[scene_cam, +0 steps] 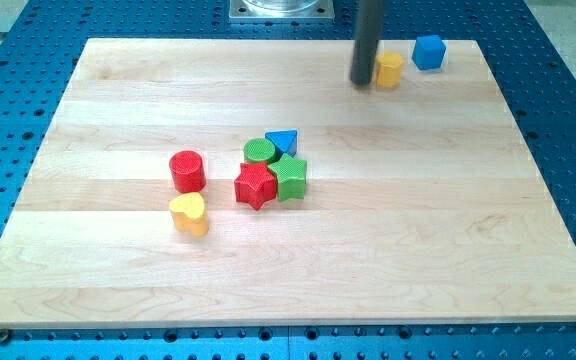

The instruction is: Point your arm vertical to the hexagon

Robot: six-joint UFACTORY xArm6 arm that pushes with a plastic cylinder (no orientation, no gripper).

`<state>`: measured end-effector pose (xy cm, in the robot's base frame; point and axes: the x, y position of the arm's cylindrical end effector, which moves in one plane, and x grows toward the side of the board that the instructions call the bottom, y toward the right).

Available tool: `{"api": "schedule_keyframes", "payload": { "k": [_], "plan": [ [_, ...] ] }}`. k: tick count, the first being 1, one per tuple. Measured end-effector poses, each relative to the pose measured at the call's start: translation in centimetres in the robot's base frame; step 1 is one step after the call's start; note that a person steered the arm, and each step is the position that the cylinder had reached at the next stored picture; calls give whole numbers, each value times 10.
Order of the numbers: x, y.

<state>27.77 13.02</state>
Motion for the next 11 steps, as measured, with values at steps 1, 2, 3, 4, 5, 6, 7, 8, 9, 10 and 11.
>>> {"api": "schedule_keyframes", "payload": {
  "k": [1, 2, 3, 4, 5, 6, 7, 8, 9, 10, 11],
  "plan": [
    [0, 19],
    [-1, 34],
    [7, 32],
    [25, 32],
    [51, 32],
    [122, 29],
    [212, 36],
    [302, 43],
    [340, 42],
    [341, 34],
    [341, -25]
  ]
}}
